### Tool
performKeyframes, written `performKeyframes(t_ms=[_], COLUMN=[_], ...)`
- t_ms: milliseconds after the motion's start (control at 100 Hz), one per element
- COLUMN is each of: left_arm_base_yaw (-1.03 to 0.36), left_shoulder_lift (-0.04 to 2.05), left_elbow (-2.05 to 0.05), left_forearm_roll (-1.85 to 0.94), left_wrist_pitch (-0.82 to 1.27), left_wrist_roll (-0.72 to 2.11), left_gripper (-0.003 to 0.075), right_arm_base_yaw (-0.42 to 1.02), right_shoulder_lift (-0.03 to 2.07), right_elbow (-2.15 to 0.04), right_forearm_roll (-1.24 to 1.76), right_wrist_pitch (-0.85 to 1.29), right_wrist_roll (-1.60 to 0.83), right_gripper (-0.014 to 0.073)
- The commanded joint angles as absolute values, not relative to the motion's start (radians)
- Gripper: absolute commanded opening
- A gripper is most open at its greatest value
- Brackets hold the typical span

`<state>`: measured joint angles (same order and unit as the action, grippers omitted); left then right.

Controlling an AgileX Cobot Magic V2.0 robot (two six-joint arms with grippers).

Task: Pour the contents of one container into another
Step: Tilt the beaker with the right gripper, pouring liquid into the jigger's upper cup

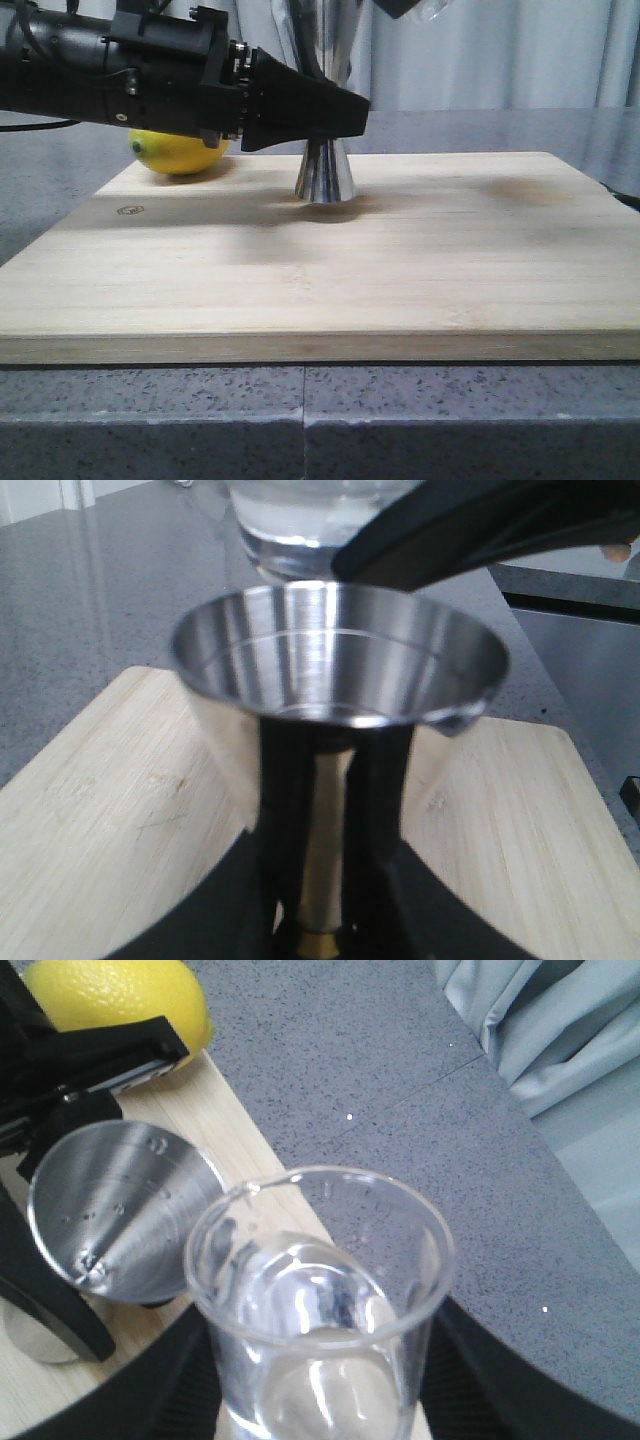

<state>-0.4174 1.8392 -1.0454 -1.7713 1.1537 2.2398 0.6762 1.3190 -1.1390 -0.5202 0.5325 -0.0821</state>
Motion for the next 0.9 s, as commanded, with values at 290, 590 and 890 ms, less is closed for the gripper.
performKeyframes(t_ms=[290,590,890], left_arm_base_yaw=[-0.438,-0.438,-0.438], left_shoulder_lift=[1.795,1.795,1.795], left_elbow=[-1.096,-1.096,-1.096], left_forearm_roll=[-1.842,-1.842,-1.842], left_wrist_pitch=[1.269,1.269,1.264], left_wrist_roll=[2.230,2.230,2.230], left_gripper=[0.0062,0.0062,0.0062], right_arm_base_yaw=[0.676,0.676,0.676], right_shoulder_lift=[1.293,1.293,1.293], right_elbow=[-1.179,-1.179,-1.179], right_forearm_roll=[-0.642,-0.664,-0.666], right_wrist_pitch=[0.479,0.467,0.458], right_wrist_roll=[-0.086,-0.128,-0.194], right_gripper=[0.0298,0.0298,0.0298])
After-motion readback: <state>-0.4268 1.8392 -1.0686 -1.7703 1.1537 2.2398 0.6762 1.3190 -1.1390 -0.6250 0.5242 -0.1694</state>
